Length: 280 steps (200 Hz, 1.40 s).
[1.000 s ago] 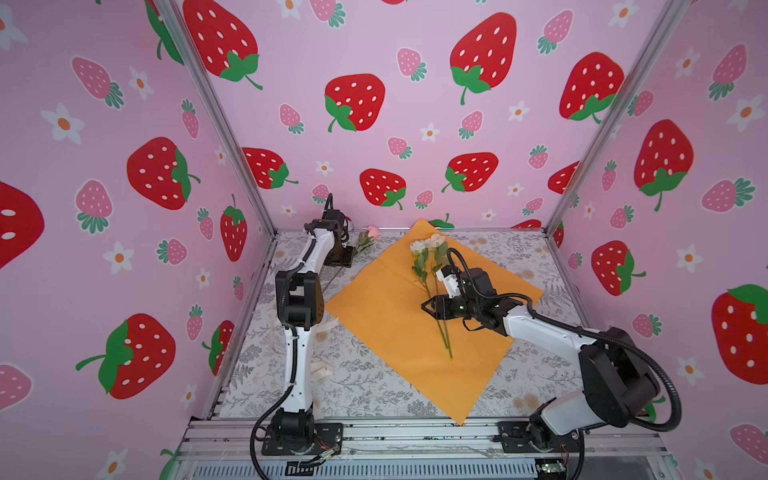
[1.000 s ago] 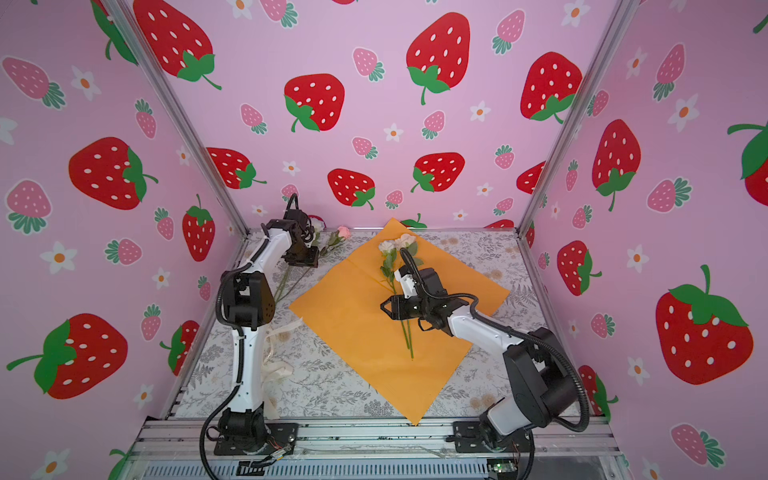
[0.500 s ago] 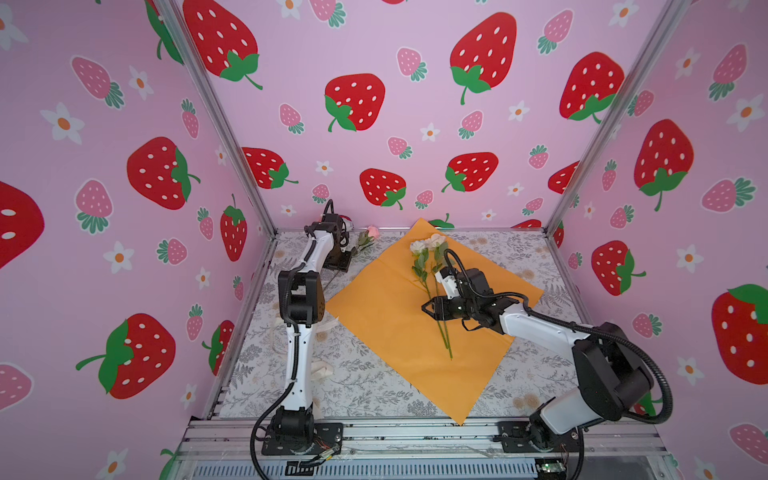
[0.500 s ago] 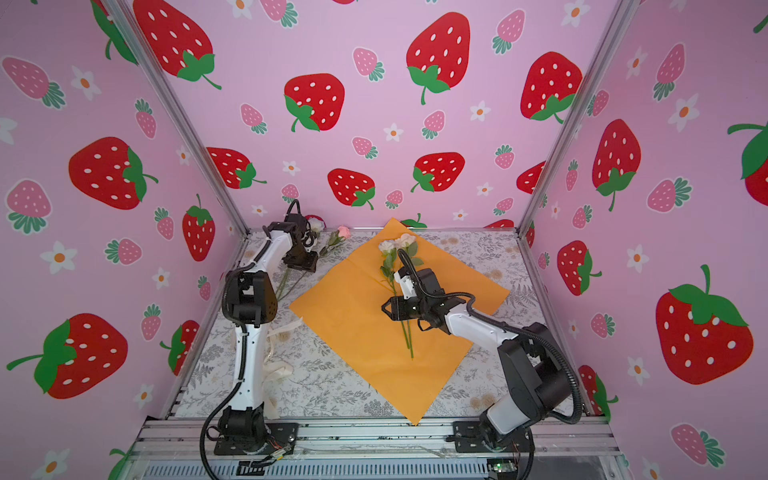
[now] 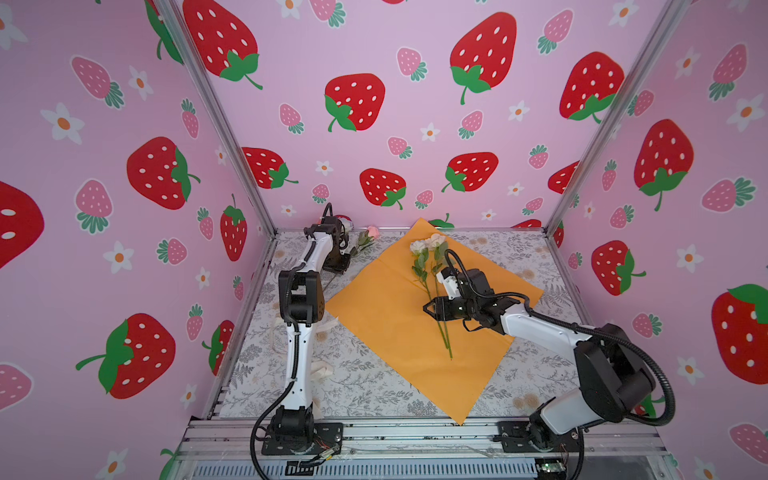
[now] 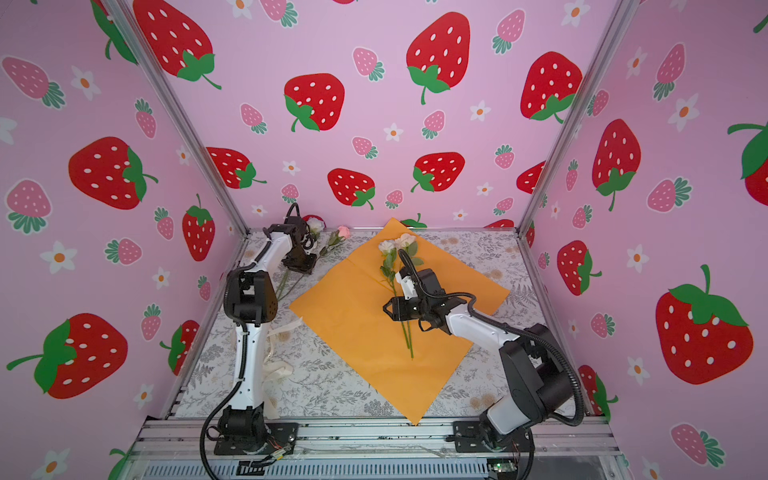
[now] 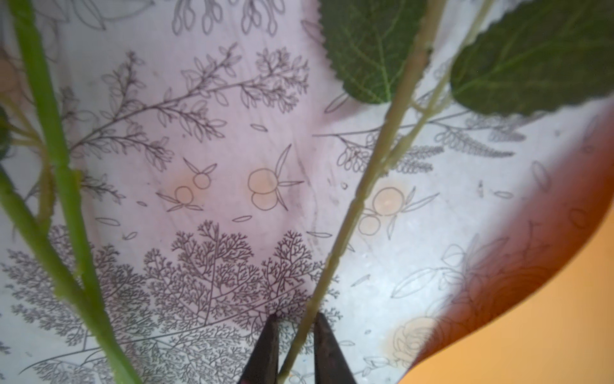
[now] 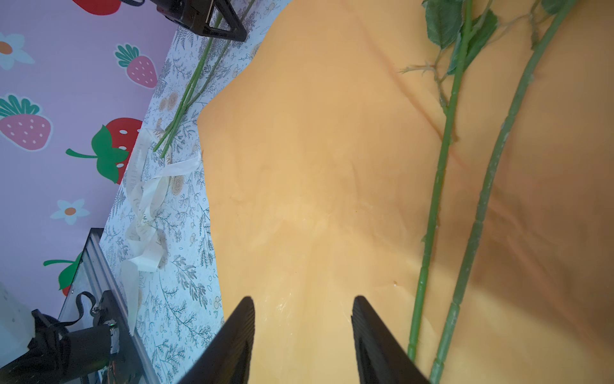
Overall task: Tie the bouquet of fake flowers
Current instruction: 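Return left gripper to the rose bunch while right gripper moves toward placed roses, then grasp a third rose stem with the left gripper and carry it onto the sheet, then lay the third rose beside the others and open the left gripper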
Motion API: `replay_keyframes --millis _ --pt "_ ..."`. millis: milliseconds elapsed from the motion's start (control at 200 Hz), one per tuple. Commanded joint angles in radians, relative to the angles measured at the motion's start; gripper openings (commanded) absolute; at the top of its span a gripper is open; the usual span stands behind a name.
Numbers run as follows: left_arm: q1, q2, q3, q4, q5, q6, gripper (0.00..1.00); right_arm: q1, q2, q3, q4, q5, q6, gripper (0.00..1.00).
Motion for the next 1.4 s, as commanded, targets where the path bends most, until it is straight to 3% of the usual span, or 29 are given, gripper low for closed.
replay_keyframes --millis 0,250,270,395,510,595,710,860,971,1081,1226,1396 --pt "-0.025 -0.108 -0.061 0.020 -0.003 0.013 0.15 0.006 -0.048 -0.019 -0.020 0.022 0.008 0.51" --pt "-0.108 -0.326 -0.255 0.109 -0.102 -0.058 0.07 0.005 -0.161 -0.093 -0.040 0.113 0.027 0.51" --pt "-0.115 -0.341 -0.268 0.111 -0.103 -0.067 0.02 0.004 -0.175 -0.101 -0.044 0.125 0.029 0.51" --pt "-0.157 -0.419 -0.318 0.107 -0.107 -0.147 0.00 -0.009 -0.271 -0.156 -0.082 0.242 0.055 0.51" --pt "-0.180 -0.470 -0.386 0.152 0.173 -0.334 0.00 -0.070 -0.363 -0.222 -0.094 0.282 0.115 0.51" --pt "-0.214 -0.511 -0.500 0.308 0.333 -0.519 0.00 -0.125 -0.431 -0.269 -0.092 0.279 0.145 0.51" --pt "-0.304 -0.522 -0.592 0.502 0.388 -0.726 0.00 -0.172 -0.483 -0.302 -0.096 0.249 0.148 0.51" --pt "-0.446 -0.412 -0.471 0.543 0.364 -0.872 0.00 -0.192 -0.481 -0.317 -0.101 0.203 0.142 0.51" --pt "-0.534 -0.323 -0.324 0.482 0.240 -0.906 0.00 -0.192 -0.471 -0.324 -0.098 0.176 0.145 0.51" --pt "-0.560 -0.287 -0.327 0.559 0.198 -1.011 0.00 -0.192 -0.484 -0.333 -0.097 0.166 0.148 0.51" --pt "-0.585 -0.211 -0.233 0.496 0.111 -1.026 0.00 -0.196 -0.499 -0.347 -0.101 0.167 0.138 0.51" --pt "-0.586 -0.124 -0.161 0.482 0.107 -1.061 0.00 -0.204 -0.478 -0.344 -0.102 0.141 0.119 0.51"
